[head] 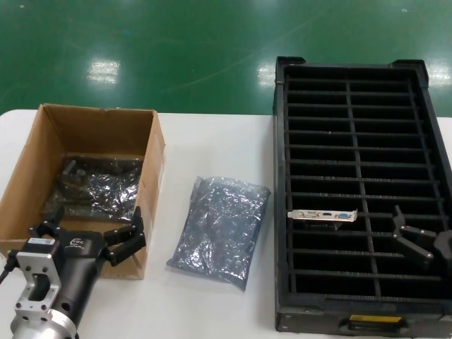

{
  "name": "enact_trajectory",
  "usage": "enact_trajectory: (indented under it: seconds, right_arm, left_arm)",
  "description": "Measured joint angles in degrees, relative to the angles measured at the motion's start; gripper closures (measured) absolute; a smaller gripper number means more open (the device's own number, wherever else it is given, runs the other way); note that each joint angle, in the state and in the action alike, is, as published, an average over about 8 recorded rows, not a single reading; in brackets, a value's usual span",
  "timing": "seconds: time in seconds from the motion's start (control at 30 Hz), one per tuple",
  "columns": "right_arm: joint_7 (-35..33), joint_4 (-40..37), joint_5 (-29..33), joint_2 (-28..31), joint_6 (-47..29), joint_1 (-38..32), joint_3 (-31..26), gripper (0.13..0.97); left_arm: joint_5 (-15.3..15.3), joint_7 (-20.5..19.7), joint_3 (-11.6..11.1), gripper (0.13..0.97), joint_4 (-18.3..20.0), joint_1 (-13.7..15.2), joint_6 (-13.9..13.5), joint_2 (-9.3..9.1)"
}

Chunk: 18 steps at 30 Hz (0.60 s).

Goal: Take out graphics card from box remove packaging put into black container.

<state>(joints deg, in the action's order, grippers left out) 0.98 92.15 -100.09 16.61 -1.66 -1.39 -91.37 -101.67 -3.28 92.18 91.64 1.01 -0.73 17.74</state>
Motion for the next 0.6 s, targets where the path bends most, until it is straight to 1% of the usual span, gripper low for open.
enact_trajectory:
  seconds: [0.6]
  right_arm:
    - [0.0, 0.0, 0.0, 0.0, 0.0, 0.0, 0.0, 0.129]
  left_arm:
    - [0.0, 0.0, 0.0, 0.132, 0.0, 0.0, 0.0, 0.0]
